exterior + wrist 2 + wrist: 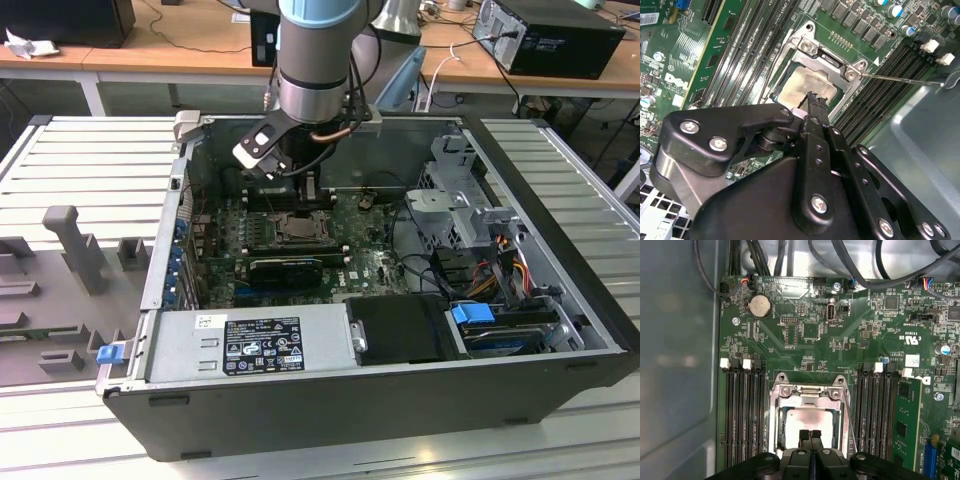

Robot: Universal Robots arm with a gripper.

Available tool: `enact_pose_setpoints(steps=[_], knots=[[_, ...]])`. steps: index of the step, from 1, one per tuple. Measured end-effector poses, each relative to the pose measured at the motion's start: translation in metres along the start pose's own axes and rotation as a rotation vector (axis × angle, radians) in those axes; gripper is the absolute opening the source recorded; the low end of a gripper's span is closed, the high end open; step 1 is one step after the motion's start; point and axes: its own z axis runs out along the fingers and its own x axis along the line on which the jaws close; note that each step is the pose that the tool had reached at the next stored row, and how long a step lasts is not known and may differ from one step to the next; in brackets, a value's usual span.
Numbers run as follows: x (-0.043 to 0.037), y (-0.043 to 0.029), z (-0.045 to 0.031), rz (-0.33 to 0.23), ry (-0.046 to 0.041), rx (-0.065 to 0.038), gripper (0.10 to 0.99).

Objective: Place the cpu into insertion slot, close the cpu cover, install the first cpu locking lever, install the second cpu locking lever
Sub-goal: 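Close the cpu cover, then install the first cpu locking lever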

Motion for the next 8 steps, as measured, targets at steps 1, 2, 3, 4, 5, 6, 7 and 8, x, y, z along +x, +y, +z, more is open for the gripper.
enact_pose_setpoints(steps=[1, 2, 3, 4, 5, 6, 7, 8], knots=[[0.0, -0.0007, 0.0, 0.0, 0.0, 0.0, 0.106], [0.0, -0.0011, 0.0, 0.0, 0.0, 0.0, 0.106], [0.0, -0.0013, 0.0, 0.0, 0.0, 0.0, 0.106], [0.0, -0.0014, 0.0, 0.0, 0.0, 0.0, 0.106], [0.0, -0.0015, 0.0, 0.0, 0.0, 0.0, 0.106], [0.0, -0.0015, 0.0, 0.0, 0.0, 0.0, 0.106], [0.0, -0.0016, -0.0003, 0.0, -0.0002, 0.0, 0.106], [0.0001, -0.0016, -0.0008, 0.0, -0.0001, 0.0, 0.106]])
